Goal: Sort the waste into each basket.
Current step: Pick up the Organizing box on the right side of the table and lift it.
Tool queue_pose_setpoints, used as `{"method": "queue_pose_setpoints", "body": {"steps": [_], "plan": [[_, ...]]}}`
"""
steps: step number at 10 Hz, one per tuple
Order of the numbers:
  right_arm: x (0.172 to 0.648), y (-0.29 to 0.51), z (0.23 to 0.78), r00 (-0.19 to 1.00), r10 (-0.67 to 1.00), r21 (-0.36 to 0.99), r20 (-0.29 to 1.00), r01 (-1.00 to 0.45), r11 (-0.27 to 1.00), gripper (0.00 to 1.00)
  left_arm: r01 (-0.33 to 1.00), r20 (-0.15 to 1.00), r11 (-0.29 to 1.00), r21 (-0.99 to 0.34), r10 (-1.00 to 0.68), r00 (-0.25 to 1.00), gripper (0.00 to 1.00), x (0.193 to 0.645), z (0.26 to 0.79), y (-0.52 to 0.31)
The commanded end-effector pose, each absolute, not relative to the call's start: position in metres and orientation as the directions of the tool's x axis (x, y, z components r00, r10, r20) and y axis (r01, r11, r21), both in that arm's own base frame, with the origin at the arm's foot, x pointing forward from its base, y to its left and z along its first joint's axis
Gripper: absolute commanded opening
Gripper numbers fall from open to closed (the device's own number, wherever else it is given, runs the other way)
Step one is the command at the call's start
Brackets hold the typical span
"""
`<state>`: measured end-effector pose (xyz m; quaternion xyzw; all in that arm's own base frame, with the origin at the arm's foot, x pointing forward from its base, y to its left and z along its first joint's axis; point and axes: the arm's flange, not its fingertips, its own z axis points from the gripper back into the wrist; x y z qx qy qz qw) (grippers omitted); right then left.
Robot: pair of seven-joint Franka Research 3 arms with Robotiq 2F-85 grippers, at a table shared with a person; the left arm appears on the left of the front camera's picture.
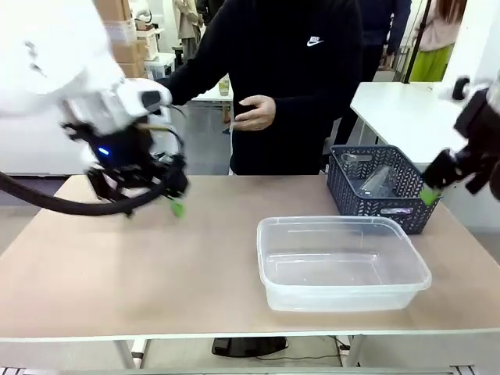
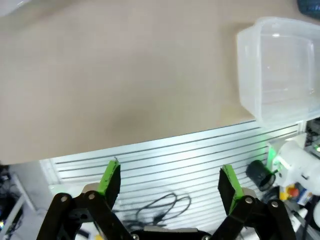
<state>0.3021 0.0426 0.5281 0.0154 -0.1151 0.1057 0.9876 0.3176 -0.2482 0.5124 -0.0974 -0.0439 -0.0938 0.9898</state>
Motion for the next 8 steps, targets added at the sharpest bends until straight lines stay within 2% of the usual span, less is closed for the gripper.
{"method": "queue_pose_setpoints", "body": {"steps": [1,3,4,5,6,8], "plan": [[0.297,0.021,0.465,0.989,0.076,0.023,0.13,-0.08,0.997,1.0,0.128,0.05,0.968,-0.217,-0.12,0.992,1.0,0.329,0.452,-0.33],[0.279,0.009,0.421,0.996,0.07,0.05,0.055,-0.073,0.996,1.0,0.045,-0.015,0.966,-0.253,-0.051,0.999,1.0,0.336,0.398,-0.389],[0.275,0.007,0.405,0.998,0.042,0.056,0.057,-0.045,0.997,1.0,-0.044,0.0,0.961,-0.272,0.046,0.999,1.0,0.339,0.382,-0.407],[0.273,0.009,0.4,0.999,0.038,0.049,0.016,-0.039,0.998,1.0,-0.135,-0.042,0.947,-0.293,0.128,0.991,1.0,0.345,0.385,-0.404],[0.315,0.012,0.453,0.996,0.076,0.047,0.038,-0.078,0.996,1.0,0.044,-0.024,0.963,-0.266,-0.052,0.998,1.0,0.314,0.381,-0.391],[0.315,0.012,0.453,0.996,0.076,0.047,0.038,-0.078,0.996,1.0,0.044,-0.024,0.963,-0.266,-0.052,0.998,1.0,0.314,0.381,-0.391]]}}
